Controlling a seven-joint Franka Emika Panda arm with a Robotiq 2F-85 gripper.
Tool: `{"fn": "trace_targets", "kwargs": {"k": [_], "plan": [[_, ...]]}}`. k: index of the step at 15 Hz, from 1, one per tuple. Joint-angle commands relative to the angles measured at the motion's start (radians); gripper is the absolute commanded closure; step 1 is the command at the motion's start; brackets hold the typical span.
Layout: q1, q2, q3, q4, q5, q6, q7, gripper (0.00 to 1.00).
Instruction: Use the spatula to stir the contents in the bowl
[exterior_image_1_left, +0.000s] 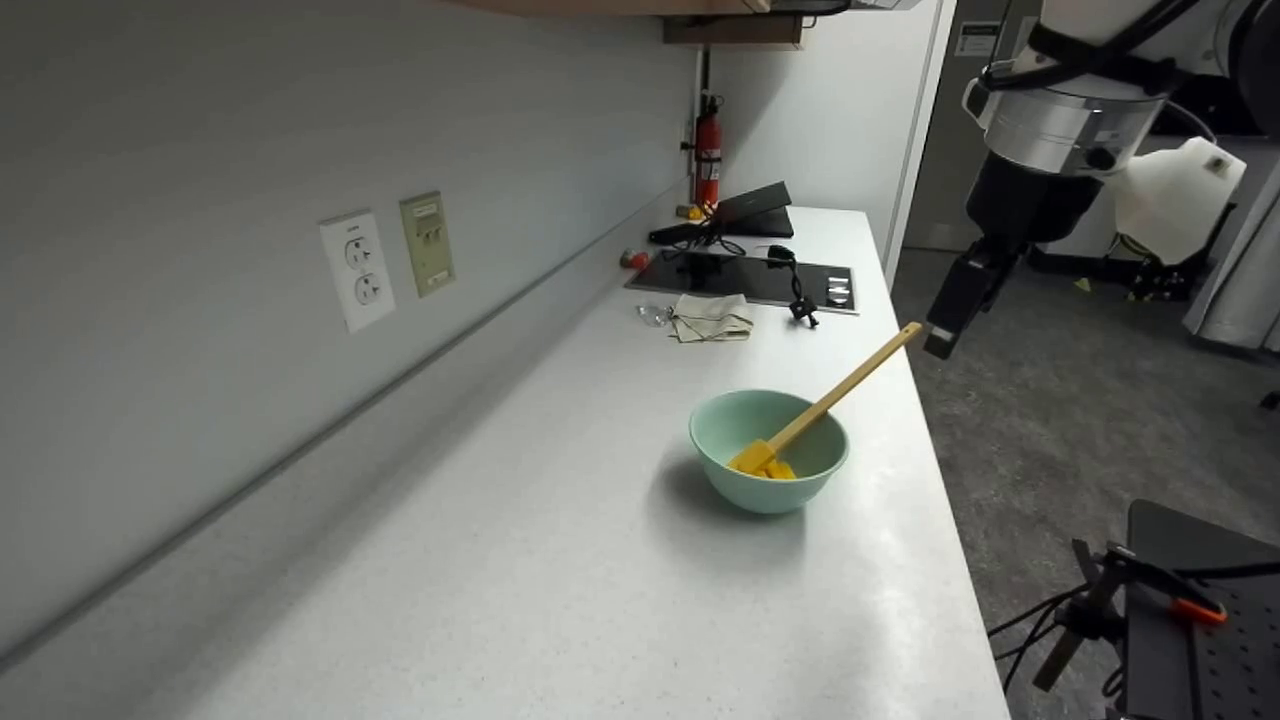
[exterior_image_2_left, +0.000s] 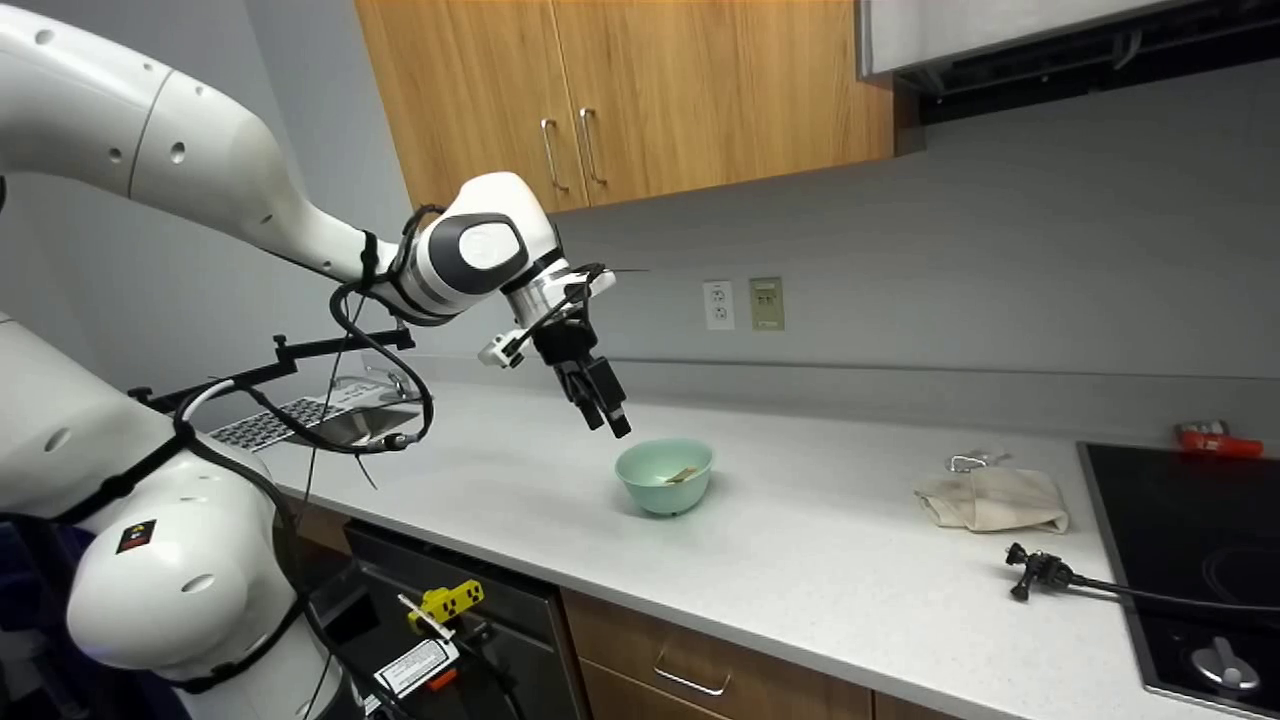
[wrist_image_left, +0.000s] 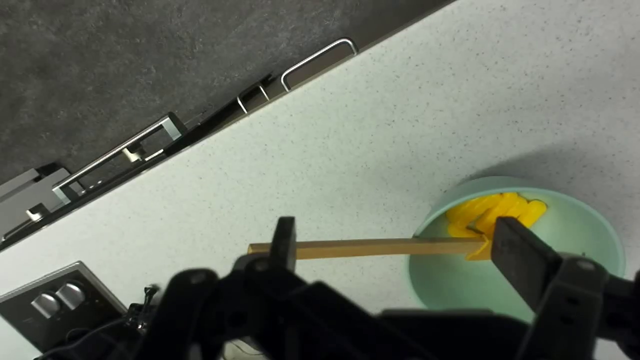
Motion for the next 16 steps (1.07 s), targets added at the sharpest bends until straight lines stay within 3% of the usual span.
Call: {"fn": "trace_targets", "kwargs": {"k": [1,11,16], "plan": [[0.018,0.002,-0.018,0.001,-0.011,-0.003,0.008,0.0],[0.018,0.006,-0.021,0.006,-0.013,-0.007,0.001,0.0],[0.036,0.045,-0.064,0.024,-0.009,0.01,-0.111,0.0]]}}
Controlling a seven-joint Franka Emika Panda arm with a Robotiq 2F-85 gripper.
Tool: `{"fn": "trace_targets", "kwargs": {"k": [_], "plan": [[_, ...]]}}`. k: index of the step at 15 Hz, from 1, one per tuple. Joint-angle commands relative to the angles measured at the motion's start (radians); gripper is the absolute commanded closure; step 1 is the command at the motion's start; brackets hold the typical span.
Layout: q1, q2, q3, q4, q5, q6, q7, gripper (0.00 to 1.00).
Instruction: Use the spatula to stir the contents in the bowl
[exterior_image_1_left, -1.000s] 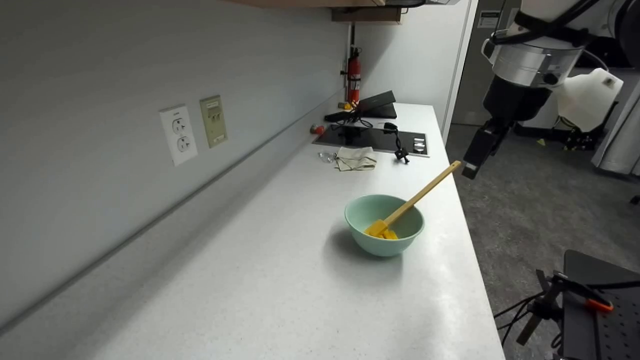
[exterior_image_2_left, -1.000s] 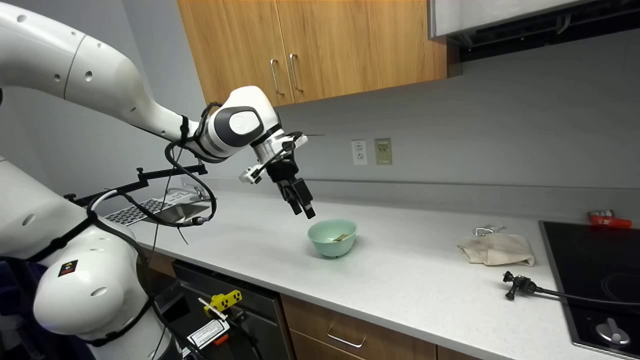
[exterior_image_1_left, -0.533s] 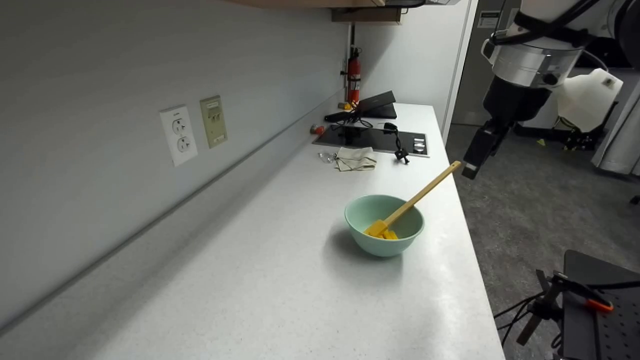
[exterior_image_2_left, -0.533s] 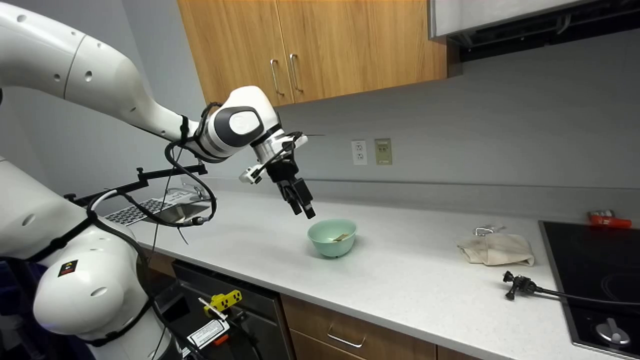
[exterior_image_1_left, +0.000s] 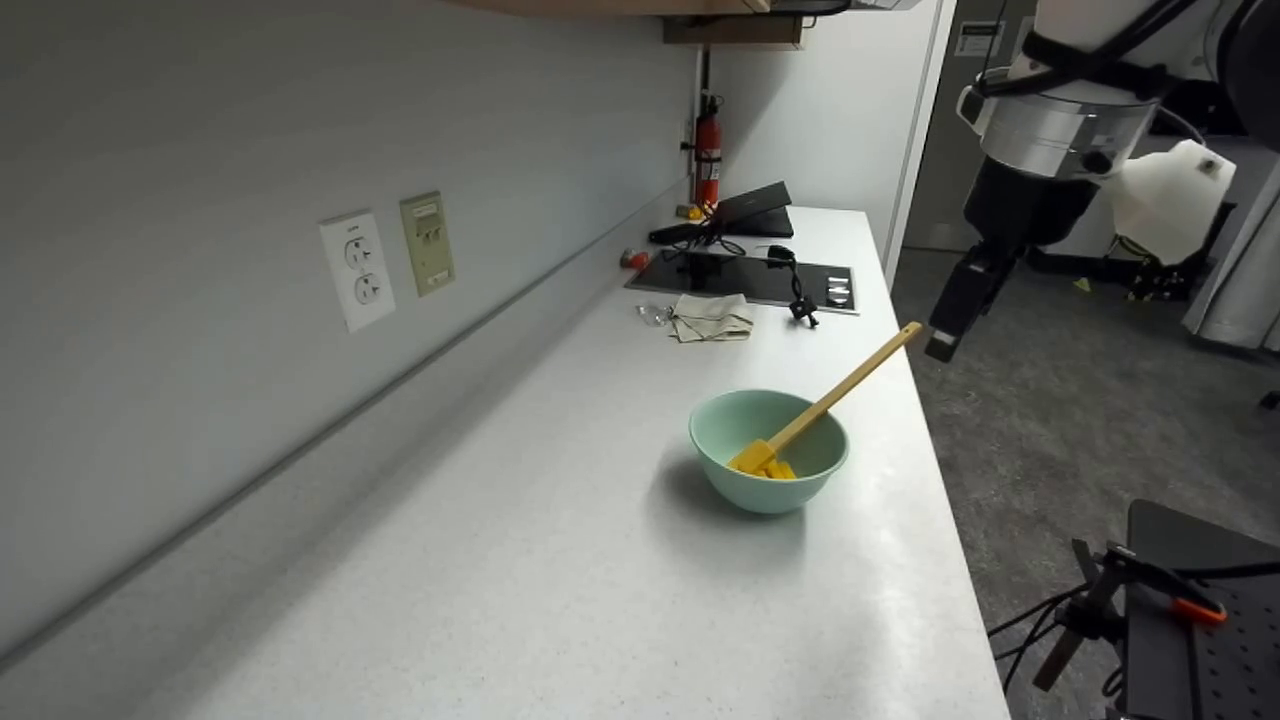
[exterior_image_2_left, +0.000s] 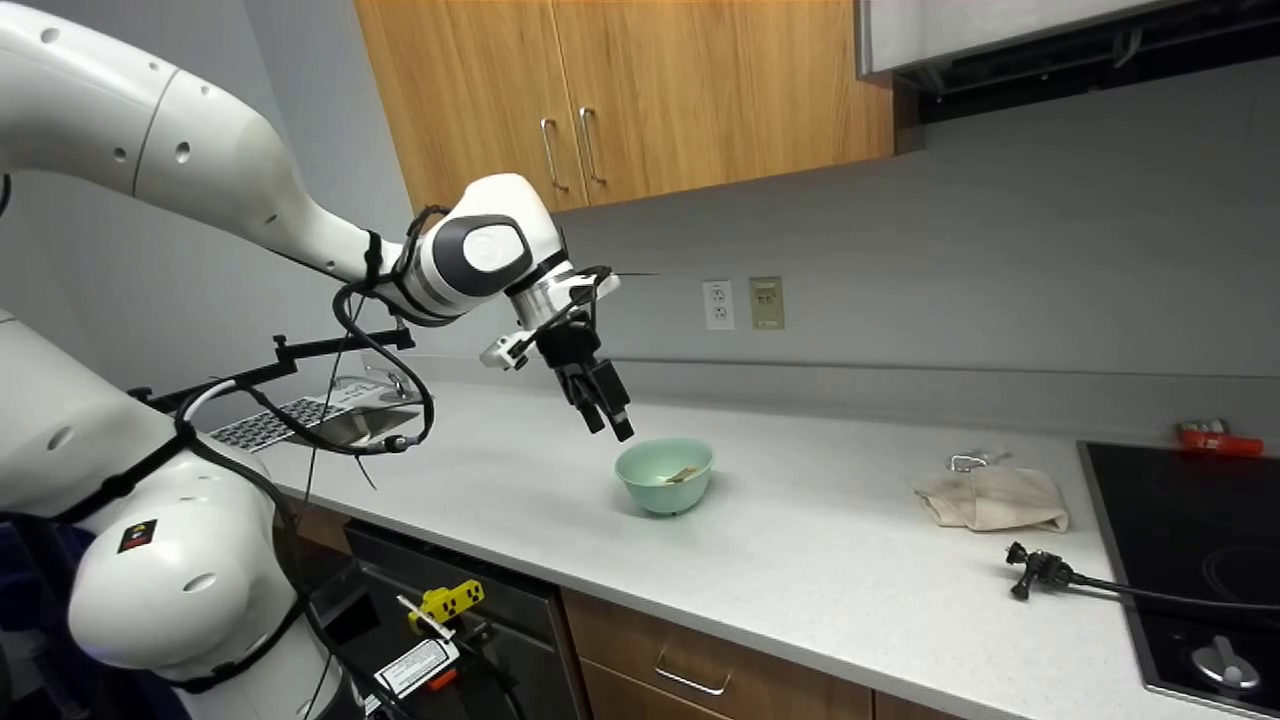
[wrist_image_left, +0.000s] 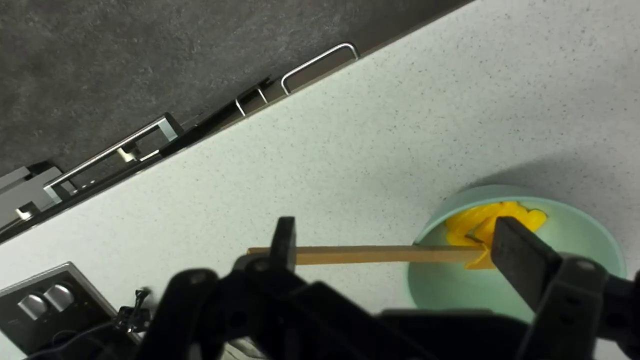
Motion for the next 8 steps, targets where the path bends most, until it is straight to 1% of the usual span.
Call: {"fn": "trace_targets", "kwargs": {"k": [1,5,8], "plan": [[0.031,0.038,-0.051,0.026,-0.009,0.015,-0.101,0.0],[0.06,0.074,-0.104,0.051,-0.004,0.041,-0.281,0.0],[0.09,0.117,-0.154,0.083,0.004,0.064,-0.471,0.0]]}}
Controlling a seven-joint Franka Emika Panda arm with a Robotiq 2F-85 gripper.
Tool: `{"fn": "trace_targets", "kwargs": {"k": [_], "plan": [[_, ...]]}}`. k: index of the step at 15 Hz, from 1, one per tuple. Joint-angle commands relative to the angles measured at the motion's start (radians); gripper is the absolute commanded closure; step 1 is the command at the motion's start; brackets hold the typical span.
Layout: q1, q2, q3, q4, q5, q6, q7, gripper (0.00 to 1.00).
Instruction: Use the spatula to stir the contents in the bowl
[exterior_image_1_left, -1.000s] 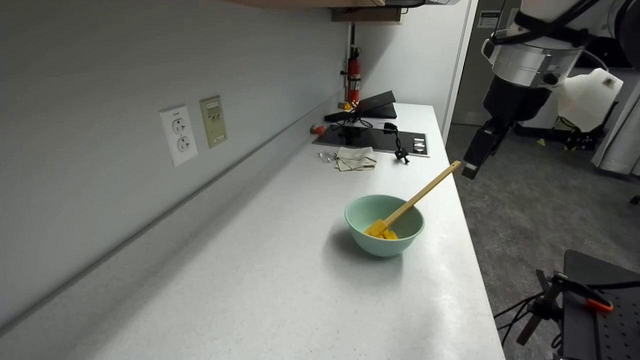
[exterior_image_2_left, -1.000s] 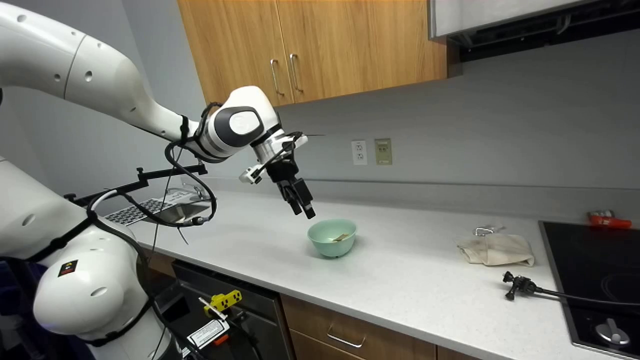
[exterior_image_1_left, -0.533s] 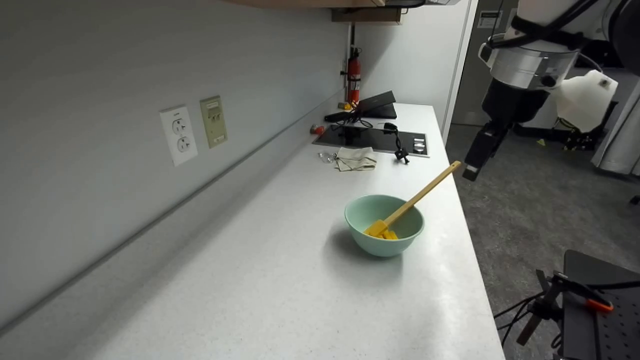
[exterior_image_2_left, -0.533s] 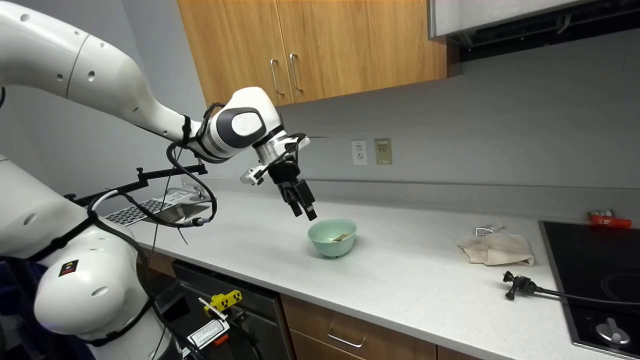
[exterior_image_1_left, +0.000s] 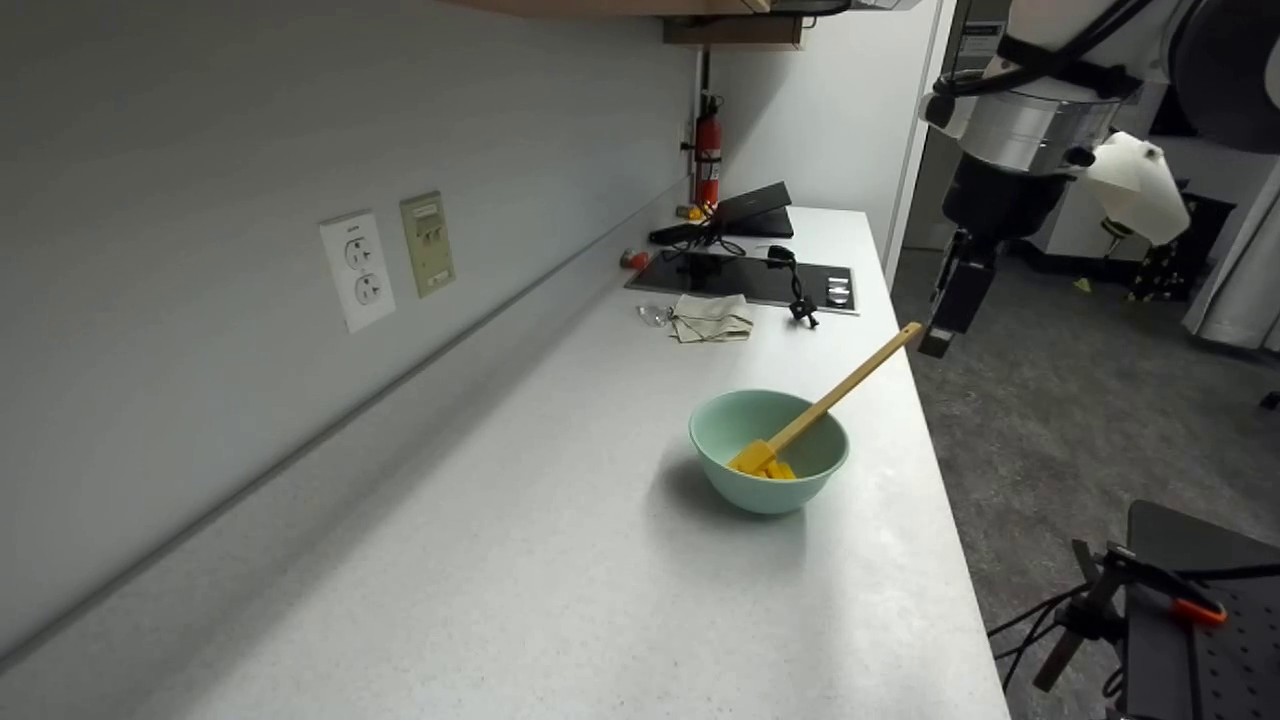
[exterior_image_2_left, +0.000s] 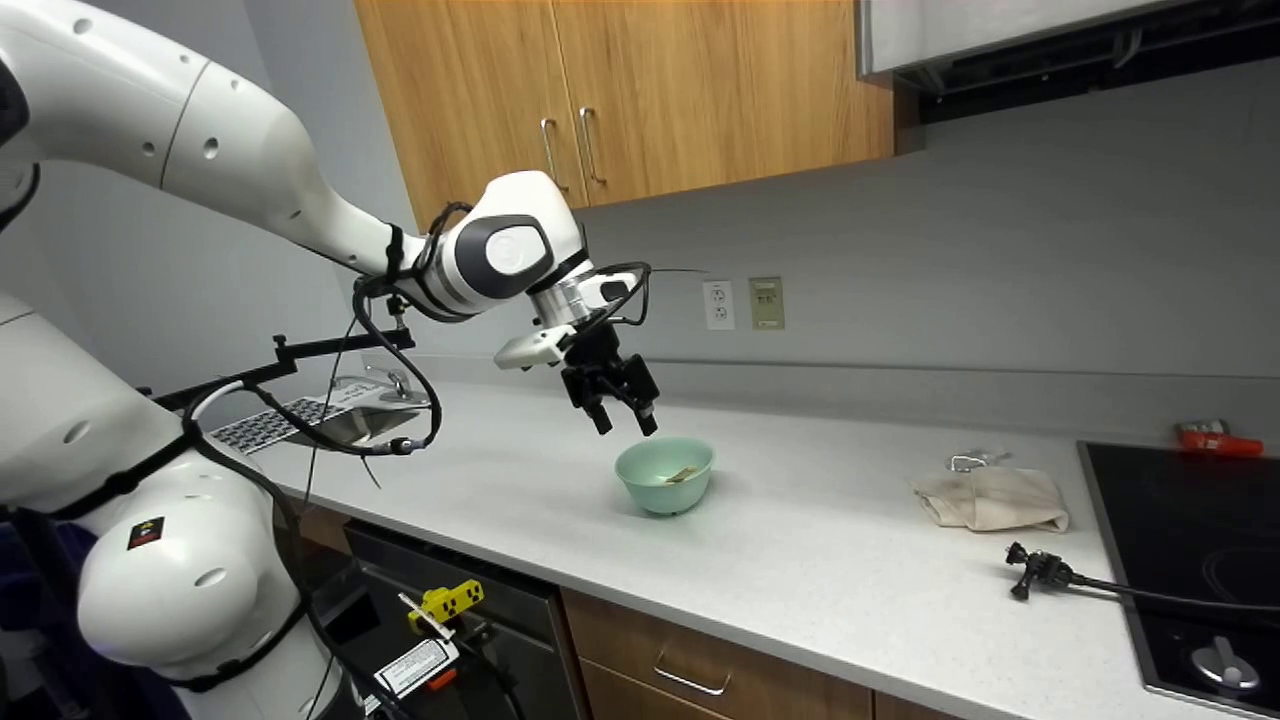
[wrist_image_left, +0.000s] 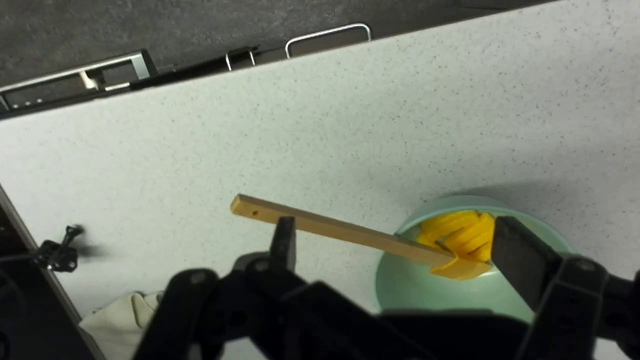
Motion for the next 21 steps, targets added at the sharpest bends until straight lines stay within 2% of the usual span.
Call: {"fn": "trace_targets", "kwargs": {"k": [1,4,7,8,10,15,21], "plan": [[0.049,0.067,-0.068,0.055,0.003,0.025,-0.212,0.0],[0.077,0.111,-0.113,0.089,0.028,0.013,-0.398,0.0],[0.112,0.147,-0.167,0.126,0.117,-0.03,-0.608,0.0],[0.083,0.113,-0.129,0.08,0.059,0.005,-0.479,0.0],[0.091,0.134,-0.149,0.098,0.093,0.0,-0.559,0.0],[0.095,0.143,-0.15,0.105,0.099,-0.001,-0.575,0.0],[0.102,0.194,-0.115,0.118,-0.036,0.094,-0.62,0.0]]}}
